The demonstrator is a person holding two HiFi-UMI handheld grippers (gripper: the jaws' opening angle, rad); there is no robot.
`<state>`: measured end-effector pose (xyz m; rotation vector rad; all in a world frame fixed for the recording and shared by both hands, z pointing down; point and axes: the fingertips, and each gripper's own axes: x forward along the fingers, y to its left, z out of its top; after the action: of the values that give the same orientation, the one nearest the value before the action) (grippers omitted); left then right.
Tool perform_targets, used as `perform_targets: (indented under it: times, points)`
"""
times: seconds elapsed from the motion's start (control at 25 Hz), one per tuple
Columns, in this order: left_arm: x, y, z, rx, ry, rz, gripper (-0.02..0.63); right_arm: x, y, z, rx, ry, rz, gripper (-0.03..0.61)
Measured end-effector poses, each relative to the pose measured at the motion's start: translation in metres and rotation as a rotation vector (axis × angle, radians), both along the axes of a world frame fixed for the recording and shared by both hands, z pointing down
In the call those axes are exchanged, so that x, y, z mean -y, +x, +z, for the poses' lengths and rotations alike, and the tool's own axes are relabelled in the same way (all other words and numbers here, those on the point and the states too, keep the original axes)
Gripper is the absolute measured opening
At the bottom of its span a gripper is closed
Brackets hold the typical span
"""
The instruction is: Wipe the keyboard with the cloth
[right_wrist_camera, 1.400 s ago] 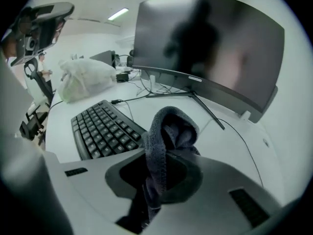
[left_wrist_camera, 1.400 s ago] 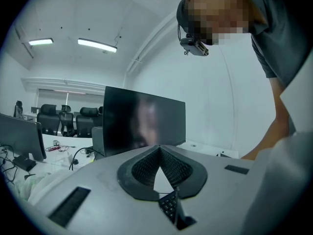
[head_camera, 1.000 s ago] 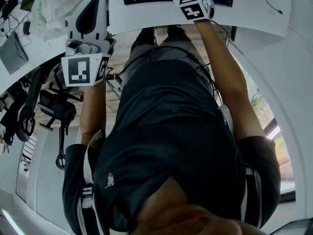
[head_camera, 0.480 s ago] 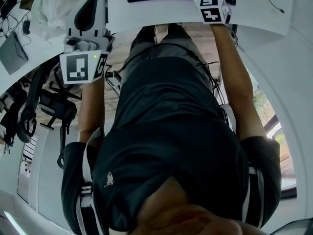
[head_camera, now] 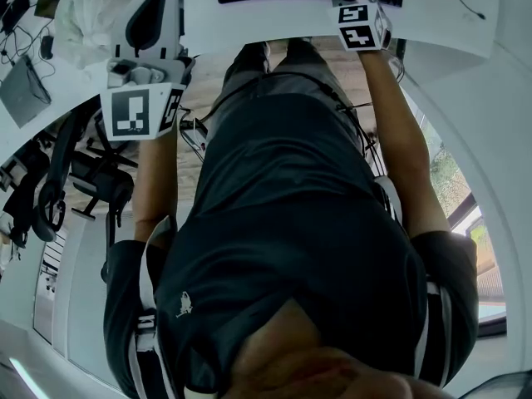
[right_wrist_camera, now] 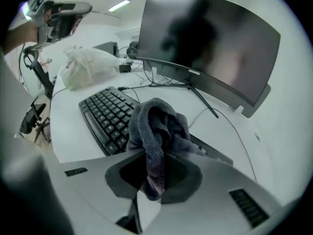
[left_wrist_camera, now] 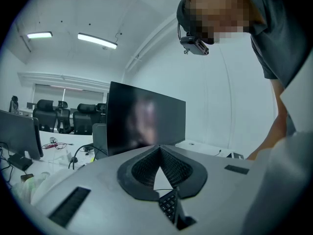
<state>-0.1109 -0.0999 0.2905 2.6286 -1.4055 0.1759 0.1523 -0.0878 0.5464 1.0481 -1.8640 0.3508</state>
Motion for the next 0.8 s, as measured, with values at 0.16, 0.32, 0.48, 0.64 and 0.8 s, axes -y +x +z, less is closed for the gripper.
perform_targets:
  times: [0.16,0.32,0.48,0.64,0.8]
  points:
    - [-0.002,0.001,0.004,-0.003,-0.009,0.007,0.004,-0.007,0.006,0.001,-0.086,0.028,-0.028,0.049]
    - [-0.001,0.007,0.004,0.0,-0.009,0.016,0.005,-0.023,-0.063,0.006,-0.017,0.027,-0.148,0.049]
    - [0.0,0.008,0.0,0.006,0.0,0.018,0.005,-0.025,-0.069,0.003,0.043,0.017,-0.144,0.049]
    - [-0.001,0.005,0.002,0.005,-0.004,0.013,0.005,-0.02,0.0,0.0,0.018,0.099,-0.018,0.049]
    - [-0.004,0.008,0.005,0.002,-0.006,0.021,0.004,-0.024,0.012,0.001,0.032,0.162,0.049,0.049]
